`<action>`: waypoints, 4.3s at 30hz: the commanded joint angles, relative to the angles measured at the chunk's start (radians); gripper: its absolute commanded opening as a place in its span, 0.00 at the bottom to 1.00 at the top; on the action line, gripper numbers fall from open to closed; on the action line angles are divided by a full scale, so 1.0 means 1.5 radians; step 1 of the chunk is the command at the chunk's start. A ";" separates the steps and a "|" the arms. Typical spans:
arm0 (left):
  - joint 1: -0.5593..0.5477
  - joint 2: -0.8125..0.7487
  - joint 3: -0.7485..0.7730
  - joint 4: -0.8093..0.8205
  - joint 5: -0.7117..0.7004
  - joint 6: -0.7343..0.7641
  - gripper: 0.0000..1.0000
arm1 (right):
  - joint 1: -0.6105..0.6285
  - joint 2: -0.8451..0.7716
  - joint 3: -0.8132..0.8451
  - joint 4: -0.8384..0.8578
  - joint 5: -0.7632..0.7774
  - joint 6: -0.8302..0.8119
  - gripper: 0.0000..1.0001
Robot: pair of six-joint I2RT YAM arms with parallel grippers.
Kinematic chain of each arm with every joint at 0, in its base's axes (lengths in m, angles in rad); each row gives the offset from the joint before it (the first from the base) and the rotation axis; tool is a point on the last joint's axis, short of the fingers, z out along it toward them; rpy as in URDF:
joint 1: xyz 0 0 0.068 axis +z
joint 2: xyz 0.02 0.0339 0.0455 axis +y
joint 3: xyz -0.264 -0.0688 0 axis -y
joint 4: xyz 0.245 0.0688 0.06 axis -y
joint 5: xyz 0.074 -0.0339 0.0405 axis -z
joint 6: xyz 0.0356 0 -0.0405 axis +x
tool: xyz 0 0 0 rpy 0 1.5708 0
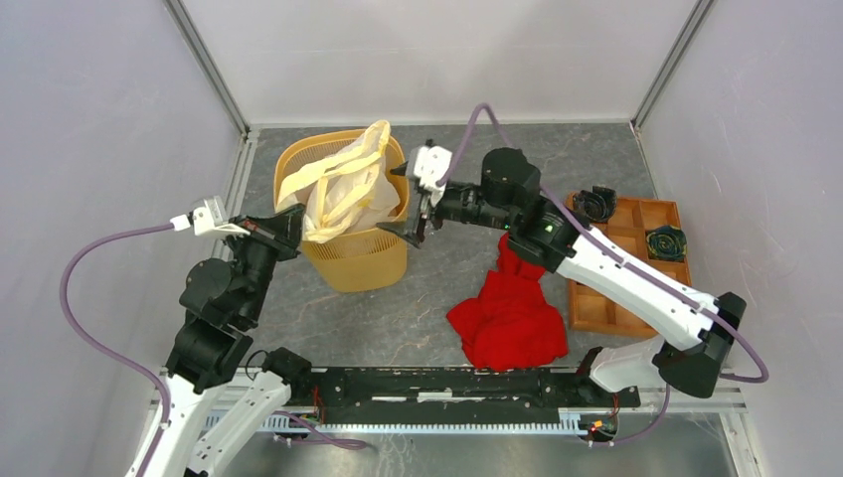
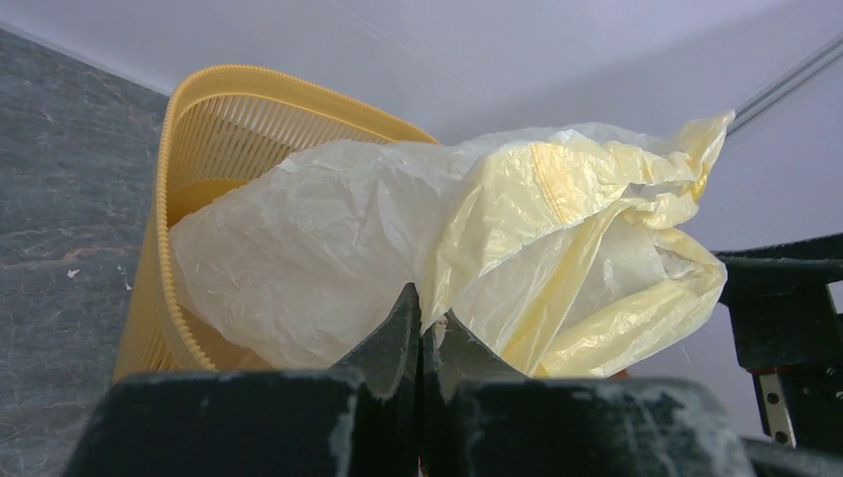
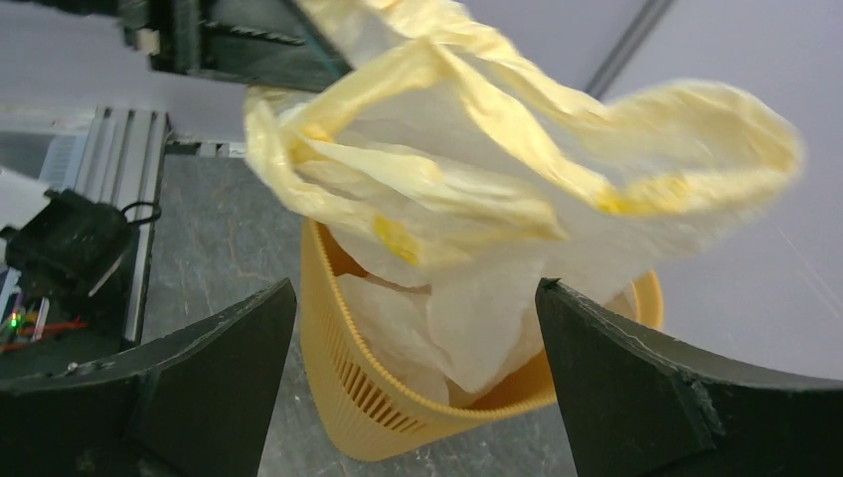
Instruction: Put the trash bags into the trash bin
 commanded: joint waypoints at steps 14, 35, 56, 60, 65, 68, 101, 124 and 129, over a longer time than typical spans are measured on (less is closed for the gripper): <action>0.001 0.040 0.035 -0.007 -0.029 0.000 0.02 | 0.050 -0.015 0.024 0.061 -0.121 -0.174 0.61; 0.001 0.054 0.073 -0.061 -0.010 -0.009 0.02 | 0.141 0.162 0.202 -0.101 0.155 -0.330 0.53; 0.001 0.009 0.114 -0.318 -0.222 -0.142 0.02 | 0.096 -0.120 -0.175 0.166 0.521 0.512 0.00; 0.001 -0.040 0.069 -0.349 -0.212 -0.214 0.02 | 0.020 -0.174 -0.306 0.290 0.434 0.663 0.00; 0.001 -0.053 0.059 -0.328 -0.155 -0.222 0.02 | -0.040 -0.125 -0.204 0.206 0.195 0.395 0.35; 0.001 -0.049 0.063 -0.327 -0.149 -0.215 0.02 | -0.040 -0.104 -0.117 0.073 0.157 0.176 0.61; 0.001 -0.020 0.050 -0.319 -0.160 -0.155 0.07 | 0.225 0.230 0.220 0.124 0.626 0.085 0.27; 0.001 0.446 0.565 -0.437 -0.164 0.181 1.00 | 0.084 0.166 0.180 0.098 0.273 0.199 0.00; 0.002 0.475 0.581 -0.398 -0.214 0.206 0.86 | 0.070 0.168 0.183 0.094 0.262 0.210 0.00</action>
